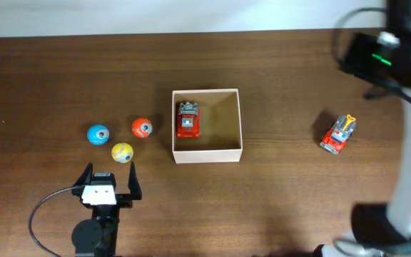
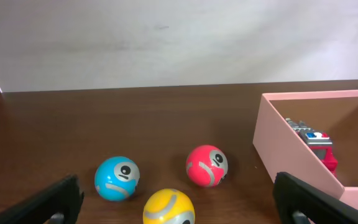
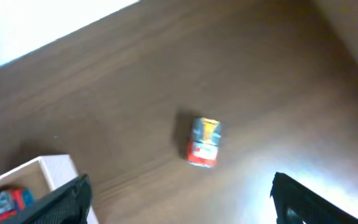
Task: Pack container
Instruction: 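Raise the right gripper and move it to the crane truck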
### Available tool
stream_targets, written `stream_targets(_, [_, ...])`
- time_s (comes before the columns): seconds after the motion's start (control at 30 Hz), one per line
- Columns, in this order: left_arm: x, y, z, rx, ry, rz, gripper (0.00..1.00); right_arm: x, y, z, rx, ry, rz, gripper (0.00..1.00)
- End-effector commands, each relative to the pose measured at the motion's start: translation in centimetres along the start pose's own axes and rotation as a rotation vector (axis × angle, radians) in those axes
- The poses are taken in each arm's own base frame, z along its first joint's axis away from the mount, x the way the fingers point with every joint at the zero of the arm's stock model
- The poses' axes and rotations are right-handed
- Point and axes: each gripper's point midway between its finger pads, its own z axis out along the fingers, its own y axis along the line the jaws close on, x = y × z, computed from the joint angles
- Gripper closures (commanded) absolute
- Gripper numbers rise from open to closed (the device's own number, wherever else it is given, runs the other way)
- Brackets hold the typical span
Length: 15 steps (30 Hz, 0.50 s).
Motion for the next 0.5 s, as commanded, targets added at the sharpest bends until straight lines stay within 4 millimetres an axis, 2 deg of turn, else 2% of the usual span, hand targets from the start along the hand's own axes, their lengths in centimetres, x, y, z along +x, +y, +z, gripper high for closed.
stream_targets(0.0, [0.0,0.2,0.0,-0.009,-0.004,0.018,0.01,2.4,-4.3,0.3,0.074,0.072,0.089,0.13])
stream_targets(0.1, [0.0,0.2,0.0,-0.009,-0.005,0.018,0.01,5.1,-6.2,2.7,0.141,0.177,0.115,0.13])
stream_targets(0.17, [0.0,0.2,0.0,-0.009,-0.004,0.018,0.01,6.5,-6.5,4.8,0.166,0.232,0.111,0.14])
stream_targets(0.47, [0.0,0.2,0.0,-0.009,-0.004,0.018,0.01,11.9,-5.0,14.2,0.147,0.362,0.182,0.13])
